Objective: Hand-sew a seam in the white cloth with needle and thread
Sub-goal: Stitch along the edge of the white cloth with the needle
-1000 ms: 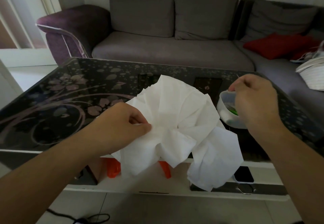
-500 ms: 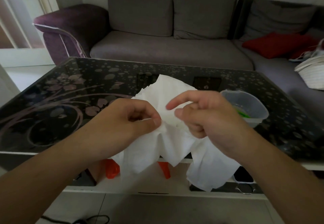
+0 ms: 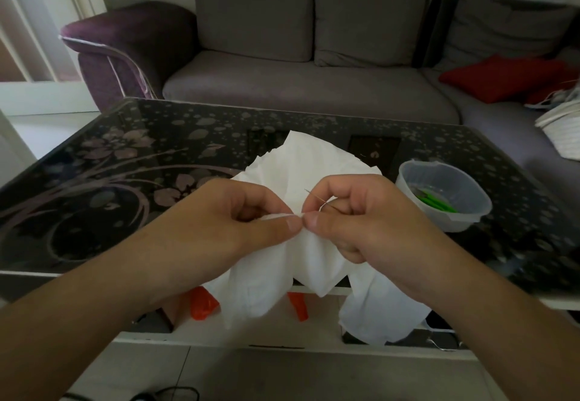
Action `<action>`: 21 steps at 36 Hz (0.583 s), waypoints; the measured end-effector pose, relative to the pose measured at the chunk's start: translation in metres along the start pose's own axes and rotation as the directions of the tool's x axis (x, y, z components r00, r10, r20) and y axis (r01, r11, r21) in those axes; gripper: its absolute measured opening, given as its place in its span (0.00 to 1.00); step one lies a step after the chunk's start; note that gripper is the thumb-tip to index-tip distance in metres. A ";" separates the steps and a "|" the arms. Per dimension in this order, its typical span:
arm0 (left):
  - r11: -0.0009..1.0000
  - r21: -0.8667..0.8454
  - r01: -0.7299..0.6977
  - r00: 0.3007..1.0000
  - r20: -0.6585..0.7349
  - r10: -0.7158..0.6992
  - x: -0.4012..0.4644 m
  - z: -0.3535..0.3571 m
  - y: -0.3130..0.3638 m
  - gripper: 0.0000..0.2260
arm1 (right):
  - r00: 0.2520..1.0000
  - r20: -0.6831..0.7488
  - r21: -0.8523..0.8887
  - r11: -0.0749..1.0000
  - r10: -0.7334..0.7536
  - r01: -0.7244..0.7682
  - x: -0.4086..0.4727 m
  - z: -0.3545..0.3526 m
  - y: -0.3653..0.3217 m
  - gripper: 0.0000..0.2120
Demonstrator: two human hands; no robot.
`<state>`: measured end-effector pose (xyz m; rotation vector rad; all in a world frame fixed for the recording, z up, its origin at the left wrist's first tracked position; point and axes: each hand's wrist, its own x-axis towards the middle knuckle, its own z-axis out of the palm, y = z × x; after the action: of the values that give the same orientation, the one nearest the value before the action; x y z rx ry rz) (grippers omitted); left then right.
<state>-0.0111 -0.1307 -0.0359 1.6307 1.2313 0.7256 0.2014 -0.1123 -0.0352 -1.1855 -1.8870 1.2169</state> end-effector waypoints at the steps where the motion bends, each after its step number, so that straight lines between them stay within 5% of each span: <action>1: 1.000 0.014 -0.002 1.000 0.003 0.002 0.000 0.000 0.000 0.07 | 1.000 0.005 -0.009 1.000 -0.002 0.002 0.000 0.000 -0.001 0.05; 9: 0.999 0.038 -0.032 0.999 -0.041 0.034 -0.001 -0.001 -0.002 0.05 | 0.984 -0.004 0.286 0.943 0.178 -0.169 0.003 -0.006 -0.014 0.11; 15: 0.999 -0.018 -0.048 0.998 -0.037 0.047 -0.001 -0.003 -0.002 0.06 | 0.993 -0.051 0.126 0.987 0.109 -0.102 -0.001 -0.007 -0.009 0.15; 21: 0.997 -0.059 -0.048 0.998 -0.040 0.046 -0.002 -0.004 -0.004 0.07 | 0.996 -0.088 0.026 0.999 -0.035 0.037 -0.004 -0.001 -0.008 0.08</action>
<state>-0.0162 -0.1307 -0.0379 1.6073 1.1904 0.8191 0.2011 -0.1168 -0.0272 -1.1663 -1.8142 1.1502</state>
